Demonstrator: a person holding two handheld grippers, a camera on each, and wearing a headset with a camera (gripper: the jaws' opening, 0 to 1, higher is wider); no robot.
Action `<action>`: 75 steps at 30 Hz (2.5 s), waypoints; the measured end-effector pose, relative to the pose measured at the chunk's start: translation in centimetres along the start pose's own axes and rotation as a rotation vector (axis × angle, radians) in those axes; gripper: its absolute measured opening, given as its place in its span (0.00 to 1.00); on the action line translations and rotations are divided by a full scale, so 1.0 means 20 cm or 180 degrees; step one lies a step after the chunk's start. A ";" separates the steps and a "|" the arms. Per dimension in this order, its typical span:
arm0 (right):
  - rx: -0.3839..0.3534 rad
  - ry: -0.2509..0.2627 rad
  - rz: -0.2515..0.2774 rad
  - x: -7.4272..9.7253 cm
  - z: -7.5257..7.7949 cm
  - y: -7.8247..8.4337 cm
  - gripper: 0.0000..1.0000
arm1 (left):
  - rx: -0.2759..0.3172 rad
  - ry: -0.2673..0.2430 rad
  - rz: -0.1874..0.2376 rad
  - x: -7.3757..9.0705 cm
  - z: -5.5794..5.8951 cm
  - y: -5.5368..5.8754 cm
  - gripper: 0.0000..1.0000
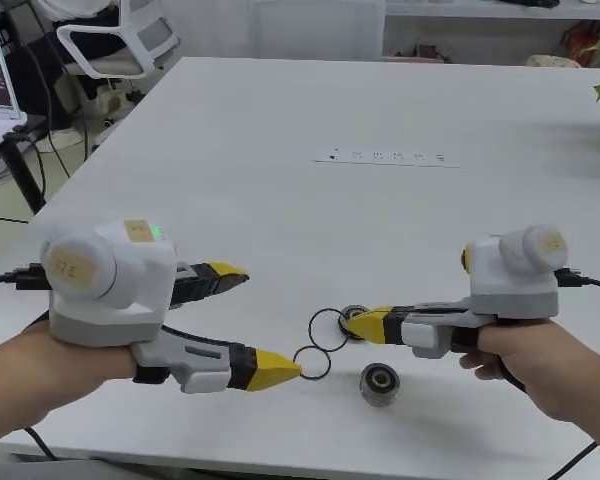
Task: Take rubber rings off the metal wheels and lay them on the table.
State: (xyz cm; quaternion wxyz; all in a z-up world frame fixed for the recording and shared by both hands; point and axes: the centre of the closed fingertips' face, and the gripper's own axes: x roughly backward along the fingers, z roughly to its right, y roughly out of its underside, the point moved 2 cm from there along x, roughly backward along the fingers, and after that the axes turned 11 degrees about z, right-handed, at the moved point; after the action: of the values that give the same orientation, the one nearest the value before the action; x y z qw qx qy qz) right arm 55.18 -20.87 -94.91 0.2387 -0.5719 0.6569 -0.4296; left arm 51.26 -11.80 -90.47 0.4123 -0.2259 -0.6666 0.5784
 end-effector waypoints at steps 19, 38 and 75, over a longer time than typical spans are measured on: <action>-0.0060 0.0068 -0.0470 -0.10 0.05 0.14 0.00 | -0.0005 -0.0120 -0.0032 0.08 -0.04 0.02 0.81; -0.0194 0.0280 -0.0583 -0.11 0.13 0.20 0.00 | 0.0007 -0.0153 -0.0089 0.10 -0.04 0.05 0.81; -0.0066 0.0271 -0.0127 -0.03 0.08 0.04 0.12 | 0.0033 0.0002 -0.0237 0.03 -0.03 0.08 0.79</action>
State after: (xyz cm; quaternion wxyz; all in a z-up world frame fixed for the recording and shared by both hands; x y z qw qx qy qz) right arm 56.23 -20.79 -96.60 0.1959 -0.5685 0.6593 -0.4513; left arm 51.15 -10.65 -91.82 0.4349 -0.1991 -0.6714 0.5660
